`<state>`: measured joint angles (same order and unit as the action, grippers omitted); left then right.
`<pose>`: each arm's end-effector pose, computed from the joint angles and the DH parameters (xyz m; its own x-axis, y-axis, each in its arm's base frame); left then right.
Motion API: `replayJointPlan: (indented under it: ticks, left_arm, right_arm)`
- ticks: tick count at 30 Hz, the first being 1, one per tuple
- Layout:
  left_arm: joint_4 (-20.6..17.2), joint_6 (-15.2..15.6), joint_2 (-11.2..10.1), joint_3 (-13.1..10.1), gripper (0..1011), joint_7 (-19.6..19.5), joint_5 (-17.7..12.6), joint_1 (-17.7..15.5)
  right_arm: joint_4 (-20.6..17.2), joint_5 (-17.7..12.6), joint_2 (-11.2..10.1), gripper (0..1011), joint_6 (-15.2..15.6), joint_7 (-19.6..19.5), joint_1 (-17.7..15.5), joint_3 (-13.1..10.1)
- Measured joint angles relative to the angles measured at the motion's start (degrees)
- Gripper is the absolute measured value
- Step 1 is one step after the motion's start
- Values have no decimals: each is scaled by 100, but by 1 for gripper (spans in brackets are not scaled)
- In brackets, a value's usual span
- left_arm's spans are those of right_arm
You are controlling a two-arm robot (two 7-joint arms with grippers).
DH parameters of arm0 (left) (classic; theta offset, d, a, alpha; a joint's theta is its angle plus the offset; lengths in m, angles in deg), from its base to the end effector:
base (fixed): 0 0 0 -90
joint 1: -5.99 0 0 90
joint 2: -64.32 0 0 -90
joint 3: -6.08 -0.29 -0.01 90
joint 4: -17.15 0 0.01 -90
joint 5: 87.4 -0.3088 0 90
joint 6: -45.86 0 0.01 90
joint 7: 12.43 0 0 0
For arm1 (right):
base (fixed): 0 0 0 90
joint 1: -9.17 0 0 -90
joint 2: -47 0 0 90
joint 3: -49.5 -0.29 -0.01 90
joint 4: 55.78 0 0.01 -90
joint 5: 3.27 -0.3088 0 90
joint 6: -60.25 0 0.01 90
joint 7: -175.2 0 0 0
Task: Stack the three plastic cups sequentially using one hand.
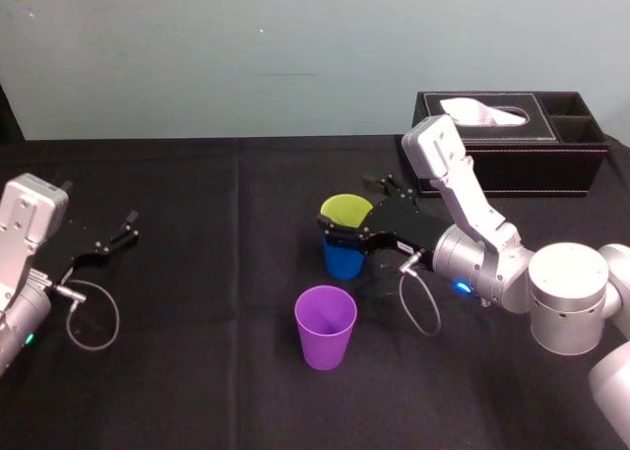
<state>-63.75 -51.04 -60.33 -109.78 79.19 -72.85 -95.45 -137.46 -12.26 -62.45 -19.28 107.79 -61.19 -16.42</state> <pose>0.3581 0.0827 -0.3022 0.2922 0.8803 0.3738 -0.9553 0.2872 0.0702 0.4031 0.0089 -0.2511 0.6489 -0.7322 0.2070 0.7600 0.6104 -0.2233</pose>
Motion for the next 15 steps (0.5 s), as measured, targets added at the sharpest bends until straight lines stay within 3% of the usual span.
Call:
replayJointPlan:
  ticks: [3, 15]
  left_arm:
    - [0, 0, 0, 0, 1010, 0, 0, 0]
    - [0, 0, 0, 0, 1010, 0, 0, 0]
  right_arm:
    - [-3, -1, -2, 1004, 0, -2, 0, -1]
    - [-5, -6, -2, 1004, 0, -2, 0, -1]
